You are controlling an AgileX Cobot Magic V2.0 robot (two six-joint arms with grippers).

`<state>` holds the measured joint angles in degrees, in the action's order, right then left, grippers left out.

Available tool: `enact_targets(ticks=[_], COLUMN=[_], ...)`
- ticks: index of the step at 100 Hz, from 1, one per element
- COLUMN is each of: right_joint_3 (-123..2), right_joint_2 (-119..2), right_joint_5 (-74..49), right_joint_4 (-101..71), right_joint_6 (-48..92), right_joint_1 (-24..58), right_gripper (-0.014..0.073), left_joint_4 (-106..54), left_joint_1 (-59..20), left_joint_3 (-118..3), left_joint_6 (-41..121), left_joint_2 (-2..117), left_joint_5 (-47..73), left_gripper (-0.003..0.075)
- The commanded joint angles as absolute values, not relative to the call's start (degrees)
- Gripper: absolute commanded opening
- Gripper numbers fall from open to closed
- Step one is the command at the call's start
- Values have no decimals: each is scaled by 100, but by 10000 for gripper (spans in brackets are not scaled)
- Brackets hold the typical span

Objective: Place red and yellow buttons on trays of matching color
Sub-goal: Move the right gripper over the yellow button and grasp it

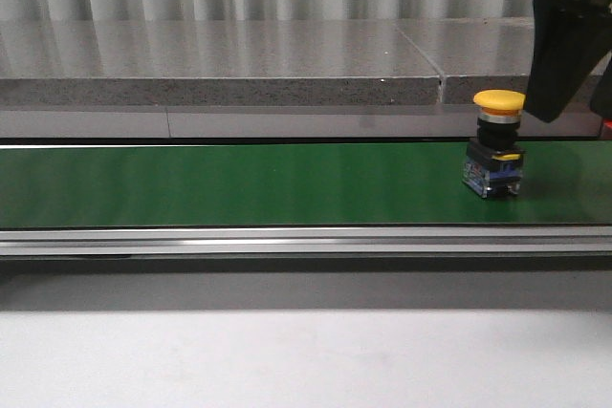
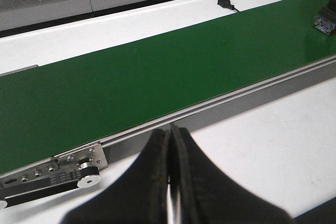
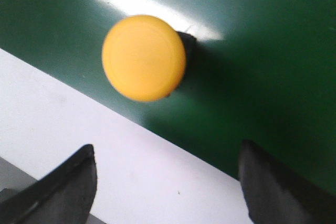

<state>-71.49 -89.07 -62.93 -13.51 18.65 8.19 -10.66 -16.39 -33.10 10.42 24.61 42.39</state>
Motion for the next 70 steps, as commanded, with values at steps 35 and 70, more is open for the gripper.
enact_targets(ticks=[35,70], right_joint_3=[-7390,-7390], right_joint_2=[-8961,-8780], right_joint_5=[-5176,-5029], right_joint_4=[-1427,-1427], right_joint_6=[2004,1642], right_joint_1=[980,975], right_gripper=[323,195], left_joint_4=[-1174,-1174], left_joint_1=[-1686,-1686], left_joint_3=[-3467,-3467], left_joint_6=[1042,1042], left_joint_2=[2480,2480], left_joint_5=[3829,3829], left_gripper=[-20,-20])
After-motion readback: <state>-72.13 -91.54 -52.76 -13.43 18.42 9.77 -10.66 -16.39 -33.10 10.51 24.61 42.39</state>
